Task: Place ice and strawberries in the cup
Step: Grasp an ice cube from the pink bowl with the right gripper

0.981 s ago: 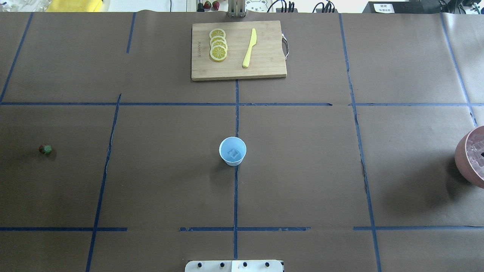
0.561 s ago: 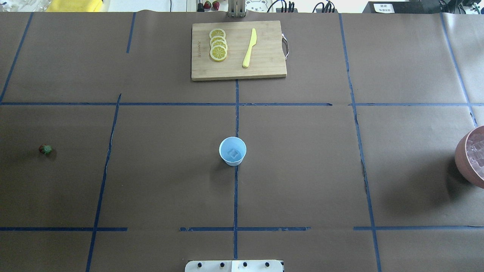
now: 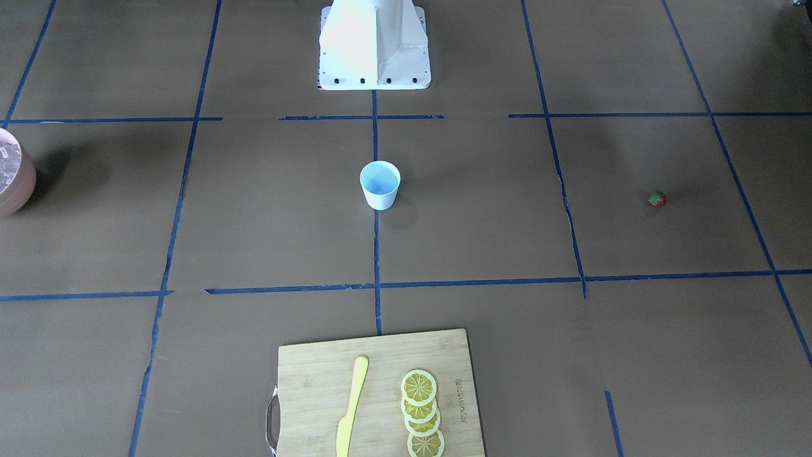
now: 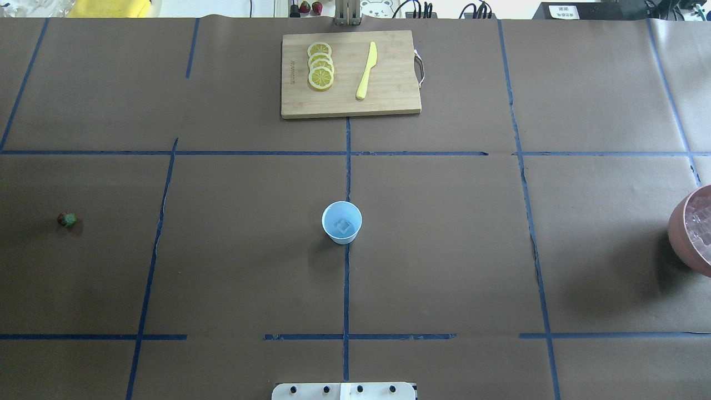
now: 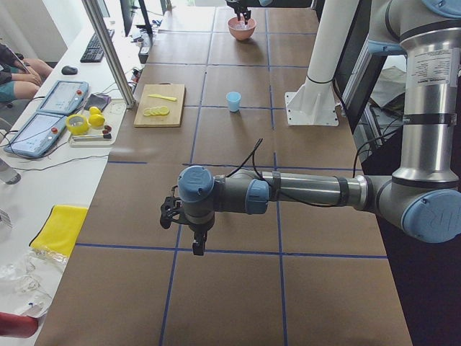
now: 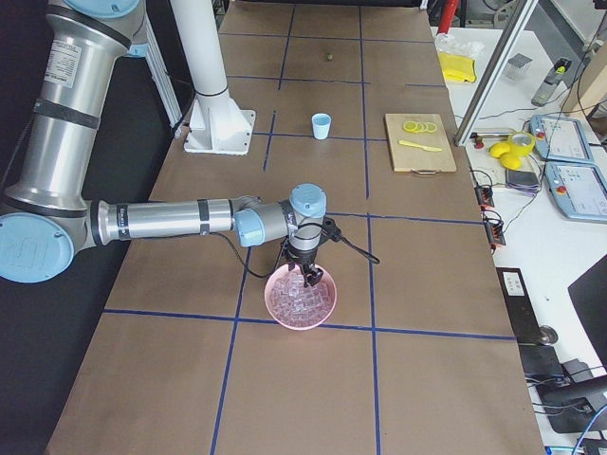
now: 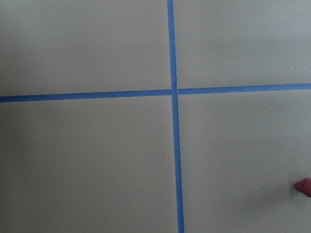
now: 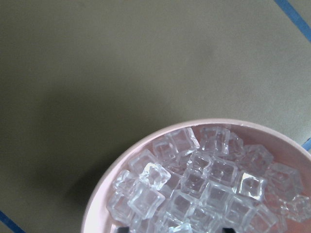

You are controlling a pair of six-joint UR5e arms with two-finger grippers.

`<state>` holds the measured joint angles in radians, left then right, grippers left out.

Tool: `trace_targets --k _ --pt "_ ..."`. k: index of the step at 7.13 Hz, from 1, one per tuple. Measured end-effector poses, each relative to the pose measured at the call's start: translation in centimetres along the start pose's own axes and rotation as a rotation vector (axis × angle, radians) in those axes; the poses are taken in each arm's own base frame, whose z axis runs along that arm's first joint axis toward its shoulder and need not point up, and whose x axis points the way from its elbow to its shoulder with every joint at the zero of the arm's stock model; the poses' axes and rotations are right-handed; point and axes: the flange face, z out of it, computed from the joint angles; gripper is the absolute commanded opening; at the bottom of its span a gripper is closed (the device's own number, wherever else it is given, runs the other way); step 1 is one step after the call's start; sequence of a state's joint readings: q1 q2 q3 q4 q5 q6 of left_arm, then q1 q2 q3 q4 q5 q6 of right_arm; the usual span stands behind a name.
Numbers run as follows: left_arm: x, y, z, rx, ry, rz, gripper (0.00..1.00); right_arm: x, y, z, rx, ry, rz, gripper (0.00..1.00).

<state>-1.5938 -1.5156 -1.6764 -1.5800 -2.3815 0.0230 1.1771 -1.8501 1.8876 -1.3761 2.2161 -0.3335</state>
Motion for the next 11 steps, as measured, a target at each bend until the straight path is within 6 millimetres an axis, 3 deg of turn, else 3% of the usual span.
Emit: trace_targets --k 2,6,11 --pt "0.1 0.0 0.0 0.002 0.001 0.002 1.0 0.4 0.3 0.6 -0.011 0.0 0.004 0.58" --pt "0.1 0.0 -0.1 0.002 0.001 0.003 1.0 0.5 0.5 0.9 -0.021 0.004 0.007 0.53" --pt "0.0 0.0 0.0 0.002 0.001 0.003 1.0 0.3 0.3 2.0 -0.052 0.017 -0.006 0.54"
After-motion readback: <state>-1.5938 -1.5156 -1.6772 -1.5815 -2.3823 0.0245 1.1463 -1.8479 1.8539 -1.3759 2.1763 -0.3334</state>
